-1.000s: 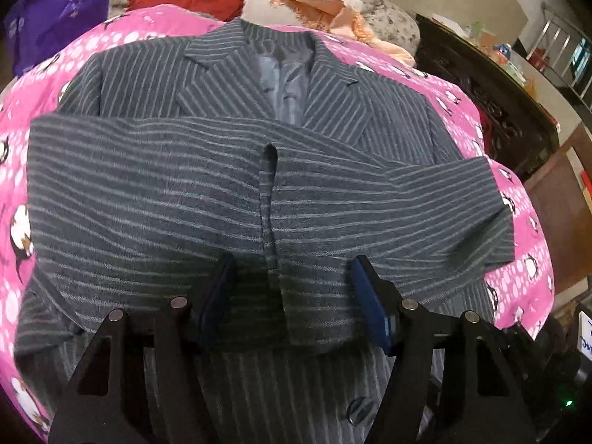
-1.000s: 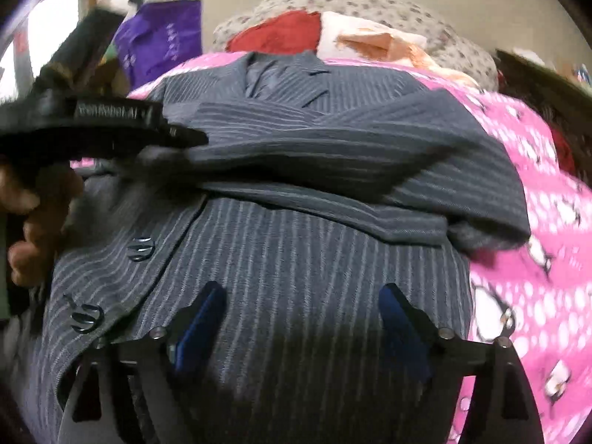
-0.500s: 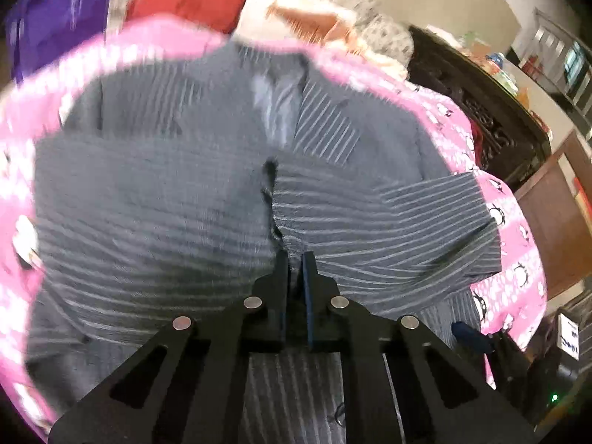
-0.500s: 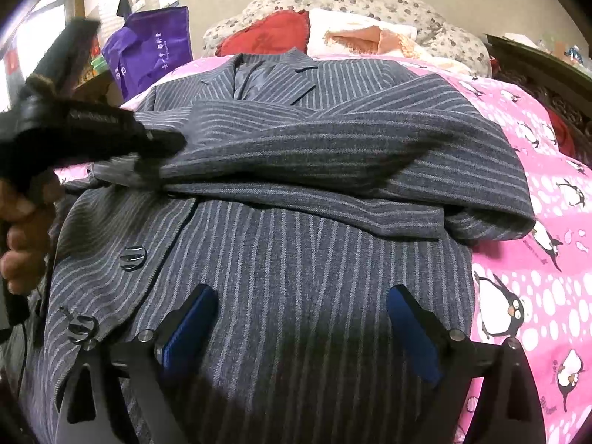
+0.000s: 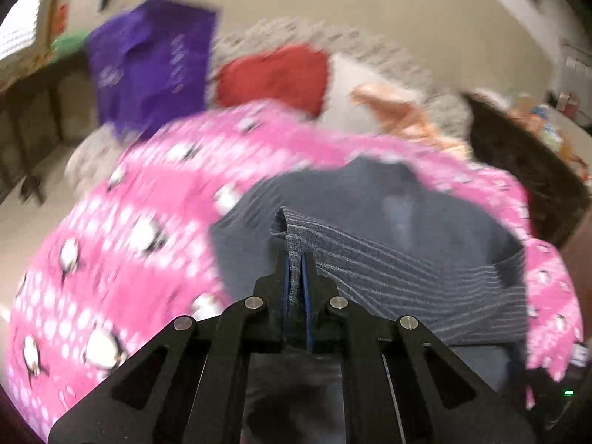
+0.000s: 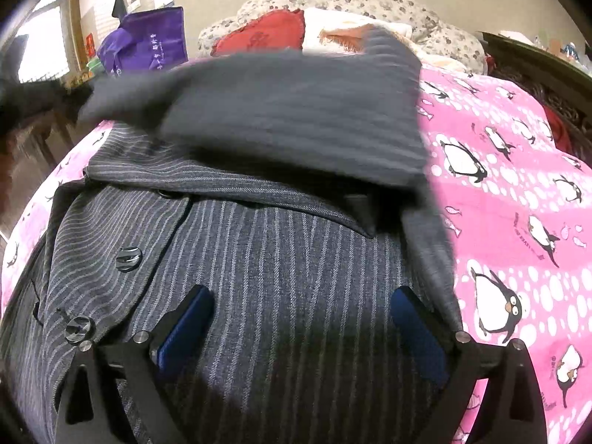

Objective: Fold large clothes
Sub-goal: 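Fold the held sleeve across the jacket front toward the left gripper, then release the sleeve with the right gripper and withdraw it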

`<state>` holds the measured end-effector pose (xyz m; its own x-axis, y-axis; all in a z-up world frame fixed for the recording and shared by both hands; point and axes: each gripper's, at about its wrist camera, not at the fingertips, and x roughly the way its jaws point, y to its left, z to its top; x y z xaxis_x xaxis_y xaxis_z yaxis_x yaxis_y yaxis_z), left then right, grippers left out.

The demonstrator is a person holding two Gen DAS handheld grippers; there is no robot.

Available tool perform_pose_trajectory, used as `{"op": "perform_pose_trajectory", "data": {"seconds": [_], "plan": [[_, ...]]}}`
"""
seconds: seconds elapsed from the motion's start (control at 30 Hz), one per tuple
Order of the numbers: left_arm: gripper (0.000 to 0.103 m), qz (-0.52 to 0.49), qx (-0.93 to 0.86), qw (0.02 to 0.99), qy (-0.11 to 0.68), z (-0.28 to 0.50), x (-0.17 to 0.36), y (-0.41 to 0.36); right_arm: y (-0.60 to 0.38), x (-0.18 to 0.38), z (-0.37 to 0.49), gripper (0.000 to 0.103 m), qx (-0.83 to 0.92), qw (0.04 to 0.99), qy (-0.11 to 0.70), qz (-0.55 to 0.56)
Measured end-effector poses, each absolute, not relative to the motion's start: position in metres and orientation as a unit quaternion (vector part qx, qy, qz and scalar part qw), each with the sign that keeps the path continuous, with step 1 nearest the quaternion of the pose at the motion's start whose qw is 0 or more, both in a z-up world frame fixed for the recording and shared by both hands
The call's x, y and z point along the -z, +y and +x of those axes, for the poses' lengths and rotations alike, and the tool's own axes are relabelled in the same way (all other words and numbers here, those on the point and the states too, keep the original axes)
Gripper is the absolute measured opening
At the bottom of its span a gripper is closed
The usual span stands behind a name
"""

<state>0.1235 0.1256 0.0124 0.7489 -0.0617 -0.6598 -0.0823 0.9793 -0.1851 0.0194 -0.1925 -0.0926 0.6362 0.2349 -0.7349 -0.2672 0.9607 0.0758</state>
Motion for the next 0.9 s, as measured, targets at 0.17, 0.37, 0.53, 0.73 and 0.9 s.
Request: {"op": "perform_pose_trajectory", "data": {"seconds": [0.17, 0.37, 0.53, 0.73, 0.9], "plan": [[0.009, -0.108, -0.024, 0.903, 0.416, 0.126, 0.043, 0.136, -0.195, 0.094, 0.022, 0.097, -0.141, 0.903, 0.405, -0.017], [0.015, -0.096, -0.087, 0.925, 0.358, 0.105, 0.012, 0.141, -0.209, 0.08, 0.018, 0.093, -0.146, 0.906, 0.396, 0.017], [0.015, -0.073, -0.049, 0.941, 0.327, 0.116, -0.007, 0.114, -0.218, 0.027, 0.023, 0.058, -0.143, 0.939, 0.312, 0.032], [0.015, -0.043, -0.052, 0.914, 0.401, 0.14, 0.063, 0.085, -0.184, -0.003, 0.113, 0.038, -0.249, 0.899, 0.355, 0.053], [0.015, -0.026, -0.06, 0.919, 0.388, 0.133, 0.072, 0.078, -0.224, 0.052, 0.176, 0.0, -0.17, 0.886, 0.43, 0.013]]}}
